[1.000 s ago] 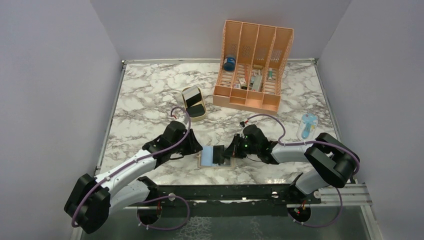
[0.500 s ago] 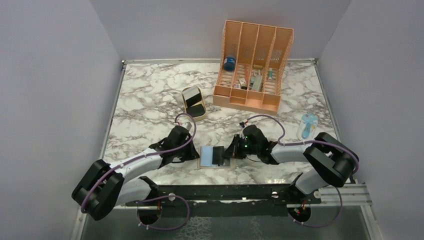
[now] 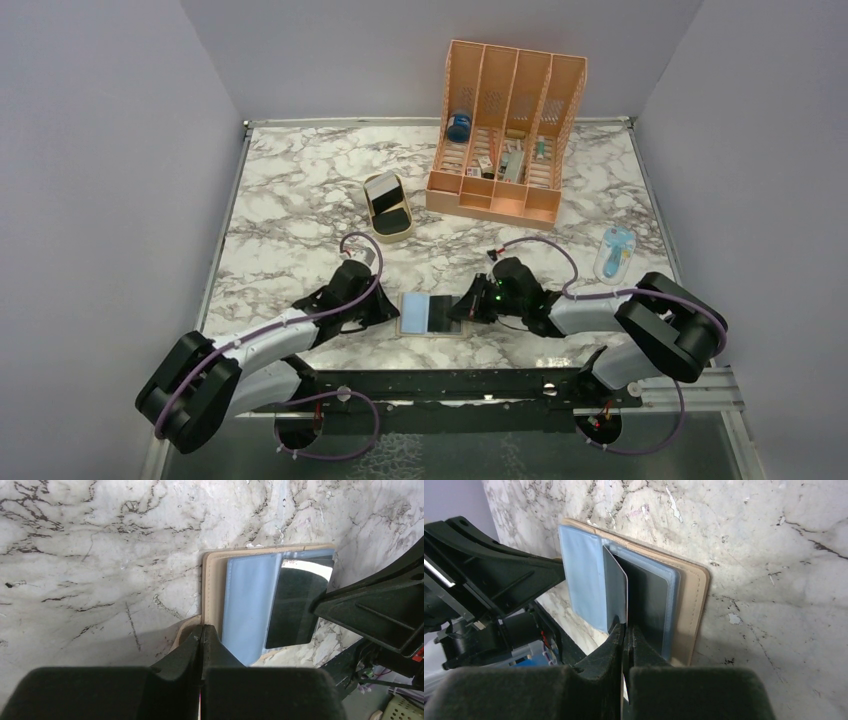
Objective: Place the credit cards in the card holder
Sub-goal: Insert the credit card into the card holder.
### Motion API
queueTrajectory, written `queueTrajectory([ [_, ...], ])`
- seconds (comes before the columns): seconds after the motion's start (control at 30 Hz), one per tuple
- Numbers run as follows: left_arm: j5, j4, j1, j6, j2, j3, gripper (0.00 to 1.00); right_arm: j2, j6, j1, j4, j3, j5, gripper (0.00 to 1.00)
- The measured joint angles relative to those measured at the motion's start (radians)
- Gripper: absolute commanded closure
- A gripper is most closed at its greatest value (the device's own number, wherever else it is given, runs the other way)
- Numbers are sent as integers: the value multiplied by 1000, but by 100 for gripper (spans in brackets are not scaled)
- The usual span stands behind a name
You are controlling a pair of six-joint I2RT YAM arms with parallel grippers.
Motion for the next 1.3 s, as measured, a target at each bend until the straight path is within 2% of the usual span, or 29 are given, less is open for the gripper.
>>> queueTrajectory([
  [0.63,-10,31,-8,-47,-32,-36,100,43,-16,26,84,11,96,99],
  [1.3,-37,34,-19,-74,-52,-50,100,52,27,45,110,-3,79,99],
])
